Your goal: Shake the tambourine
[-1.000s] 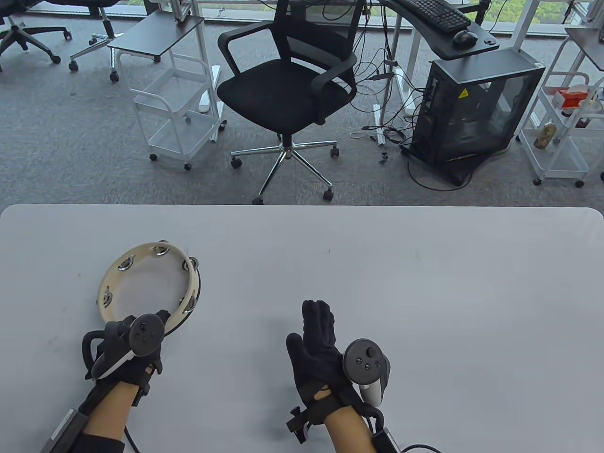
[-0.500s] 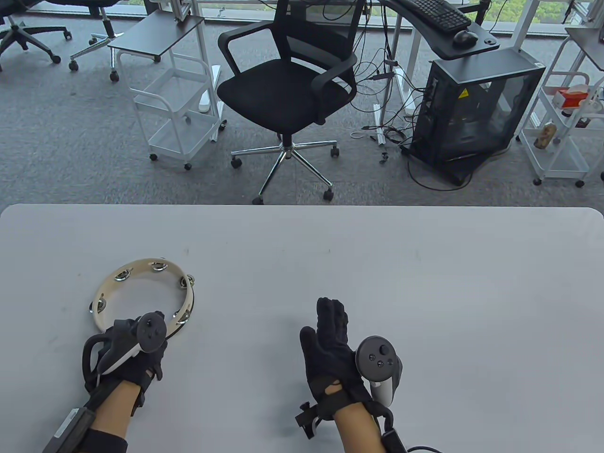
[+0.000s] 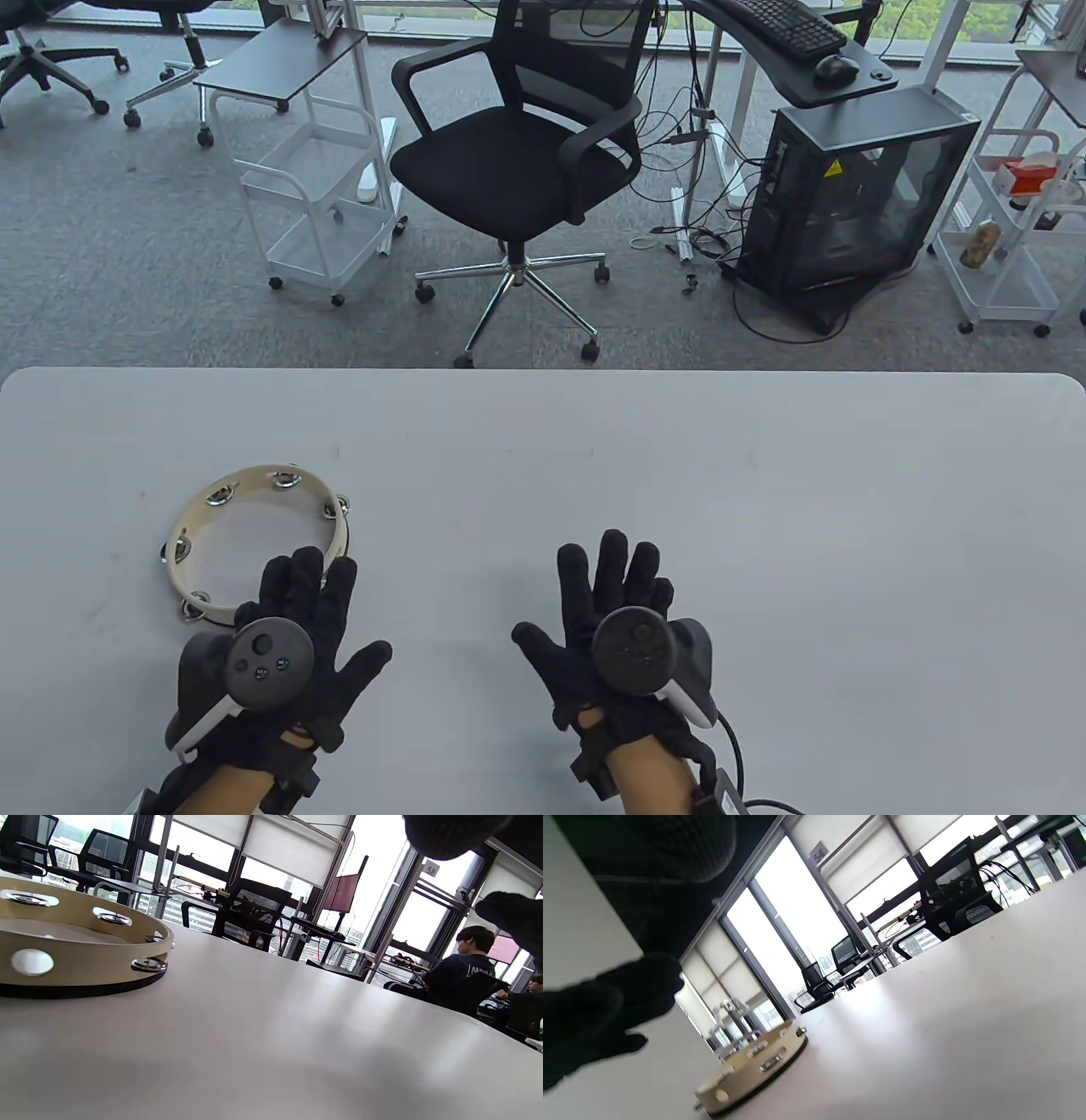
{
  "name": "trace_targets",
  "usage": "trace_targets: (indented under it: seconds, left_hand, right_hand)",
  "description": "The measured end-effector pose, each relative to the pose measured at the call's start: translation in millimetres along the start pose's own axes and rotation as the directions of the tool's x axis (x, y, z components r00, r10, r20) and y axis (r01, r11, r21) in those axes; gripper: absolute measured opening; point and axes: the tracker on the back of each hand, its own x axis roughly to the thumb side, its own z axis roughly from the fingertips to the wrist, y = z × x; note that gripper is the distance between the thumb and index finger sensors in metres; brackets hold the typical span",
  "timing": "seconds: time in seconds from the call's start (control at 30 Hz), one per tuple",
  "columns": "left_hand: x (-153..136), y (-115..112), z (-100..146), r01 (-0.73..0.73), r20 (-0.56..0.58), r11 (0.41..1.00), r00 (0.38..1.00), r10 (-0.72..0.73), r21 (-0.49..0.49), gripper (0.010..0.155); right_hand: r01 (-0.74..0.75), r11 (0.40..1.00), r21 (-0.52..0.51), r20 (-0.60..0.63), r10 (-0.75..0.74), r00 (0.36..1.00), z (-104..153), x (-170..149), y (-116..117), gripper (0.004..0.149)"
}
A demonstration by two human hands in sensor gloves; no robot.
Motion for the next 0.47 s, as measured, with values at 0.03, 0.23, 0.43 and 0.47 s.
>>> trace_targets:
  seconds: [0.03,0.23,0.43,0.47]
  left_hand:
    - [-1,-5,-2,0.002,-0.009,0.999,1.000,-0.002,-0.034,0.090]
    - [-9,-14,-9,-0.048,-0.038,0.993,0.998,0.045,-0.107,0.089]
    - [-9,-14,-10,-0.048,-0.037,0.993,0.998,0.044,-0.108,0.088]
    - [-8,-15,-10,-0.044,-0.036,0.993,0.999,0.040,-0.111,0.088]
  right_hand:
    - [-0.028,0.999,0.020,0.027,0.027,0.999,-2,6,6,0.091]
    - [-0.006,0.999,0.042,0.043,0.004,0.999,-7,15,19,0.090]
    - [0.042,0.998,0.057,0.009,-0.042,0.999,-7,6,19,0.090]
    - [0.049,0.997,0.057,0.000,-0.049,0.999,-8,4,19,0.089]
